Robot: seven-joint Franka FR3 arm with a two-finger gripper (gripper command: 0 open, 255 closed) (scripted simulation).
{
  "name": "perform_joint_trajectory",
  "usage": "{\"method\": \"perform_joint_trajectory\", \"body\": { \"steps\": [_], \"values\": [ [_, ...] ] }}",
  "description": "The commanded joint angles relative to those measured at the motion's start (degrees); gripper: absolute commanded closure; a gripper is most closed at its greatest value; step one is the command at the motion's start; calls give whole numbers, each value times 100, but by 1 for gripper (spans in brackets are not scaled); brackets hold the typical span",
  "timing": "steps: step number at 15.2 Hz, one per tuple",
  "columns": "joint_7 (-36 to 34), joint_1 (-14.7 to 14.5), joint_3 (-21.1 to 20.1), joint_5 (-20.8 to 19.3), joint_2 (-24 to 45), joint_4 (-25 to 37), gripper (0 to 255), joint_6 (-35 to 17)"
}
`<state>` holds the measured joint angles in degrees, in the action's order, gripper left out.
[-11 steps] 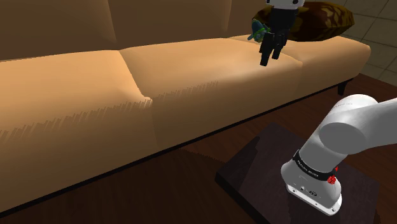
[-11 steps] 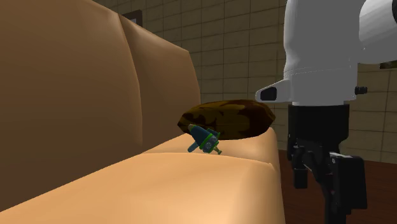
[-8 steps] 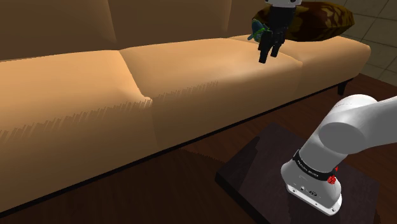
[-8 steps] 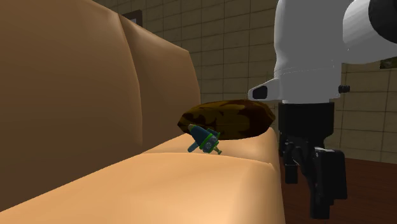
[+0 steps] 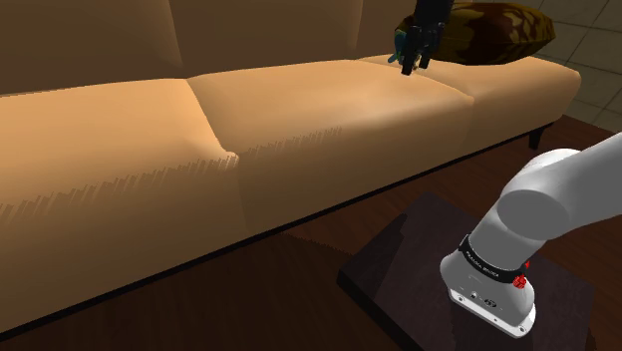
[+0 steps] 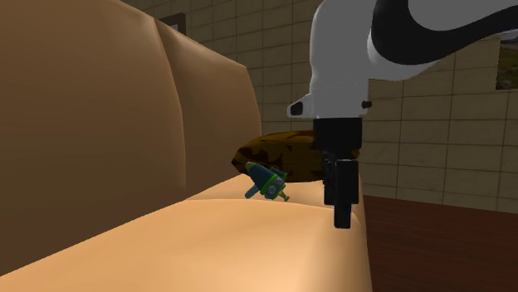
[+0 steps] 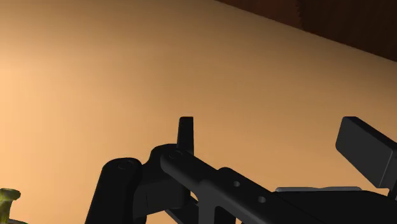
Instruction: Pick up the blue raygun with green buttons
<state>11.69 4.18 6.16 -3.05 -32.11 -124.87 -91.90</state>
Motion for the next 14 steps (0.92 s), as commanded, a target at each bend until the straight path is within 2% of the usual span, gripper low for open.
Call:
{"method": "perform_joint_trajectory", "body": {
  "steps": [1, 8, 14],
  "values": [
    [192, 43, 171, -35, 347, 370, 0, -28],
    [864, 171, 728, 62, 1608, 1785, 0, -22],
    [1485, 349, 1181, 422, 2855, 3339, 0, 220]
  ]
}}
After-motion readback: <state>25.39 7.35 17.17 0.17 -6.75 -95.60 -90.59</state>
